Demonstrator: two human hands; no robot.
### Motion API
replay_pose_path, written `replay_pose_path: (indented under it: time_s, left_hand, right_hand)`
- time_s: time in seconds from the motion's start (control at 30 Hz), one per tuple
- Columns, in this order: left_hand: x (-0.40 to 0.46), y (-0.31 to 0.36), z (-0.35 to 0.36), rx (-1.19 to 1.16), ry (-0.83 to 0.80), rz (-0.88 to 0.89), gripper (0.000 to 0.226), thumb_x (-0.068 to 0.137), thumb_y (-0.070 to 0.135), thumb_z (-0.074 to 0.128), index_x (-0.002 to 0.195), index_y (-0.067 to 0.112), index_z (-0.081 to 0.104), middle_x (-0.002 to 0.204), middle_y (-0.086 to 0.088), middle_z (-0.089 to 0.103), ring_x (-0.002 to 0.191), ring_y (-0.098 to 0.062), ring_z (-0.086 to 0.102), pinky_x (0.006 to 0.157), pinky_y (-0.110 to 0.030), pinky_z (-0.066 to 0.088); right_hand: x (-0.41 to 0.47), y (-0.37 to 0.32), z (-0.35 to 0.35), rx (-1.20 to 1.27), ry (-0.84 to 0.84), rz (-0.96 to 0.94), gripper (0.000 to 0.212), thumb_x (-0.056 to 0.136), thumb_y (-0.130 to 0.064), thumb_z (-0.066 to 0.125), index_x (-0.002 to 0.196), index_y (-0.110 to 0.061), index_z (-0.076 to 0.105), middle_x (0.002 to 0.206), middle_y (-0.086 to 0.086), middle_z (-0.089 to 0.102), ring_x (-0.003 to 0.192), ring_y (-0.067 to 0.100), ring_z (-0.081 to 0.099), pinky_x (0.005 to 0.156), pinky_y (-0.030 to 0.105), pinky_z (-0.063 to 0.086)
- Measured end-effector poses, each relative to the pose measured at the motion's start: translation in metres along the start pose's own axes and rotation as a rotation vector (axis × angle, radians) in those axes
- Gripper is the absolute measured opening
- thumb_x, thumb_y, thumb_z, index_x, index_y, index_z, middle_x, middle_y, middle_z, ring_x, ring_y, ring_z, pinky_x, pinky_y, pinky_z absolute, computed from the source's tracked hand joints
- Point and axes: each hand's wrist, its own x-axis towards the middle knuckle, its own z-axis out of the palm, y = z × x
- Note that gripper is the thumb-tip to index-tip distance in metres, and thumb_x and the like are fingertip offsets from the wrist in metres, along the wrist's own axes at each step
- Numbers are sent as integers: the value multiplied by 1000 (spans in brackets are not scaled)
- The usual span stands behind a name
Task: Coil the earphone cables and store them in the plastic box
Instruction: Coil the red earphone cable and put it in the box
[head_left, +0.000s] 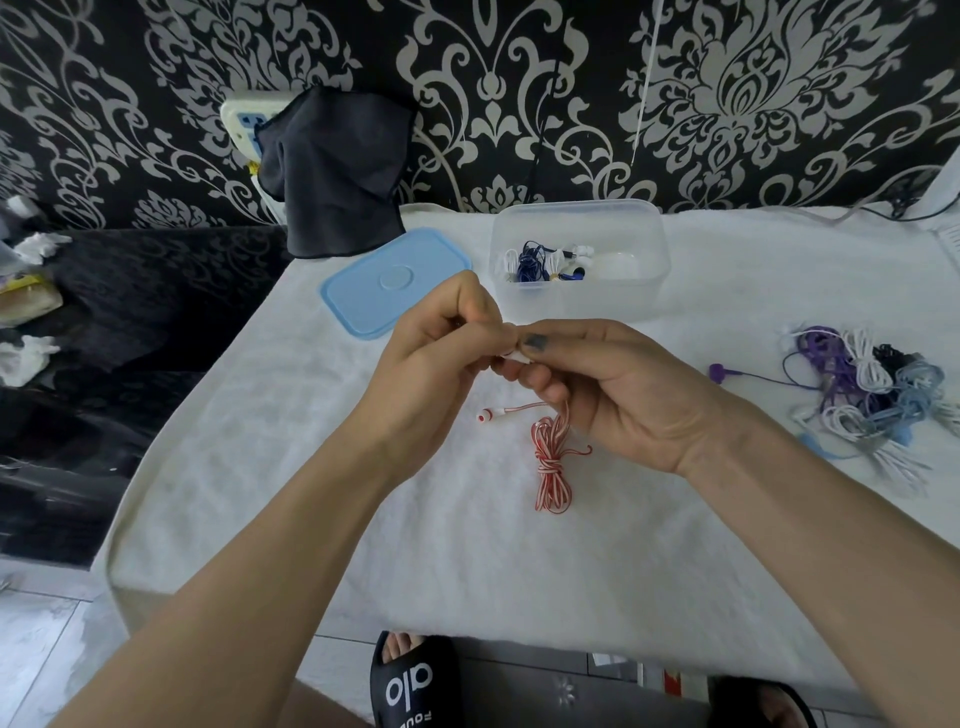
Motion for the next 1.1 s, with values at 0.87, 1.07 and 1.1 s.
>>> replay_pose_path:
  time_s: [0.87,1.07,1.1]
  left_hand:
    - [-2,3,-5,235,23,-2,20,93,8,47,96,6,67,89,-14,64,87,-25,63,83,-34,53]
    - [-7,3,-3,350,15,93,2,97,4,65,99,5,64,91,-19,68,91,-37,69,84,-45,55]
    - [-7,4,-3,350,13,94,2,98,4,65,99,5,64,91,-18,70,91,-36,70,84,-44,55]
  right_hand:
    - [2,-4,-10,38,73,28,26,80,-10,65,102,1,73,83,8,65,63,5,63,57,11,54]
    - [1,-6,-11,49,70,20,25,79,-11,64,101,-2,72,76,2,71,62,4,62,57,10,53]
    - [1,-6,-11,58,66,22,25,80,-11,64,101,-1,72,76,2,71,61,4,62,56,10,53]
